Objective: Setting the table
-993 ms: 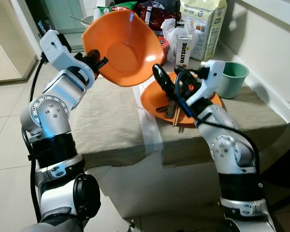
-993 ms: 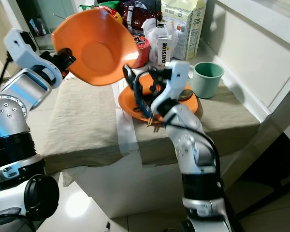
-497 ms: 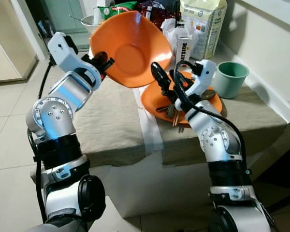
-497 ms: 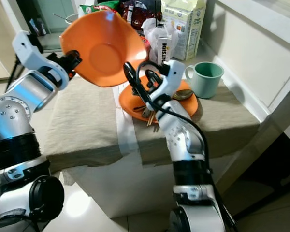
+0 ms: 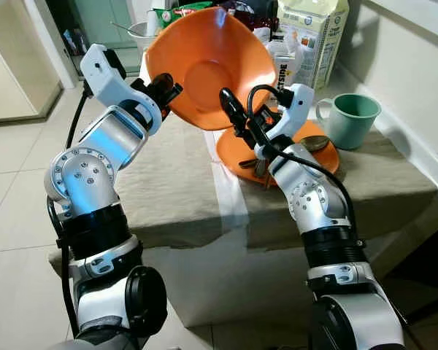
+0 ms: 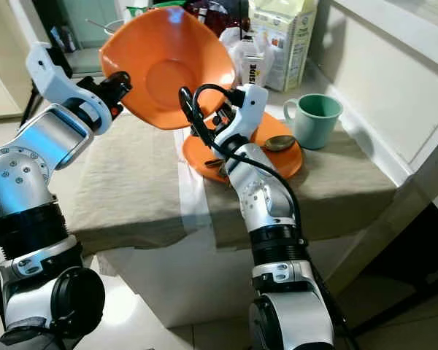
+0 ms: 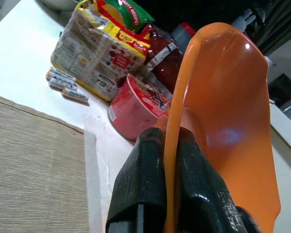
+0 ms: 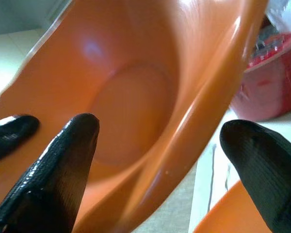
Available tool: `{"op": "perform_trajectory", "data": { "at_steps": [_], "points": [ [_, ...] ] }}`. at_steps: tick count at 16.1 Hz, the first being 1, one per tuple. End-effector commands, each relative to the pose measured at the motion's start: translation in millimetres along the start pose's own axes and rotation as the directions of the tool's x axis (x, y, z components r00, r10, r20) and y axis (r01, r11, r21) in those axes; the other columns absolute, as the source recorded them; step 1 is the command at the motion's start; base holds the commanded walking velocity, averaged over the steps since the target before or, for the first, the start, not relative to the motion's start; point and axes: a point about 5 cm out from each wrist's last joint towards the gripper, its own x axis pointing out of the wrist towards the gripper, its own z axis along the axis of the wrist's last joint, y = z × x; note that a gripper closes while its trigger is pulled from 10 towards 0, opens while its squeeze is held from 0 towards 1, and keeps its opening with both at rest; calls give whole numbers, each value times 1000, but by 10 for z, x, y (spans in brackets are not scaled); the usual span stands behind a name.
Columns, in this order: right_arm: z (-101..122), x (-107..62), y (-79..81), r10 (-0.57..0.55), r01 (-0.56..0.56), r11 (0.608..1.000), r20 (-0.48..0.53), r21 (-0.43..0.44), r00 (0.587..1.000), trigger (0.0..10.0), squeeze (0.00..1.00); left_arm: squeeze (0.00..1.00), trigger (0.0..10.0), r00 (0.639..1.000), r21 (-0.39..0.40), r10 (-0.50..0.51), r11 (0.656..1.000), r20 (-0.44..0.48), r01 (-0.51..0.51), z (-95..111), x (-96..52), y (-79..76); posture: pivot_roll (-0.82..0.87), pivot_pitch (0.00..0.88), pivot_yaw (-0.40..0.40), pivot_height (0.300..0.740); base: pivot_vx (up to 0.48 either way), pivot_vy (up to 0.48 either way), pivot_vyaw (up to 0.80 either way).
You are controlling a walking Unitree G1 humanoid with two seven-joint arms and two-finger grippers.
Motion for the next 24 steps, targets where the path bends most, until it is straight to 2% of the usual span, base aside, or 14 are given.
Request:
{"op": "perform_trajectory", "data": {
  "at_steps": [1, 2, 3, 6, 7, 8, 9, 10, 15, 24],
  "points": [
    [7, 35, 20, -2, 2, 1000, 0, -10, 1000, 10000, 333, 0, 0, 999, 1, -39, 999, 31, 39, 67, -36, -91, -102, 0, 54, 740, 0, 0, 0],
    [-1, 50, 17, -4, 4, 1000, 2, -7, 1000, 10000, 643, 0, 0, 999, -2, -45, 999, 30, 45, 65, -40, -107, -102, 0, 55, 740, 0, 0, 0],
    [-12, 70, 22, -6, 6, 1000, 3, -7, 1000, 10000, 1000, 0, 0, 998, -3, -49, 999, 30, 49, 63, -44, -123, -101, 0, 55, 740, 0, 0, 0],
    [-52, 97, 36, -14, 13, 999, -6, -36, 1000, 10000, 1000, 0, 0, 998, -5, -59, 998, 29, 59, 63, -49, -146, -99, 0, 54, 740, 0, 0, 0],
    [-61, 104, 23, -33, 32, 998, -11, -50, 999, 10000, 973, 0, 0, 998, -5, -58, 998, 29, 58, 65, -51, -147, -99, 0, 54, 740, 0, 0, 0],
    [-63, 111, 17, -43, 43, 997, -8, -61, 999, 10000, 0, 0, 0, 998, -4, -57, 998, 28, 57, 64, -54, -147, -99, 0, 54, 740, 0, 0, 0],
    [-60, 120, 21, -43, 43, 996, -1, -74, 999, 10000, 0, 0, 0, 998, -4, -58, 998, 26, 58, 62, -55, -148, -99, 0, 54, 740, 0, 0, 0],
    [-61, 123, 32, -34, 34, 997, 9, -68, 999, 0, 0, 0, 0, 998, -6, -58, 998, 25, 59, 62, -55, -151, -99, 0, 54, 740, 0, 0, 0],
    [-76, 130, 29, -43, 44, 998, 15, -38, 999, 0, 0, 0, 0, 998, -7, -56, 998, 26, 56, 78, -51, -149, -98, 0, 56, 740, 0, 0, 0],
    [-100, 90, 15, -49, 50, 998, 17, -36, 999, 0, 0, 0, 0, 1000, 36, -13, 999, 27, 12, 89, -24, -14, -107, 0, 59, 740, 0, 0, 0]
  ]
}}
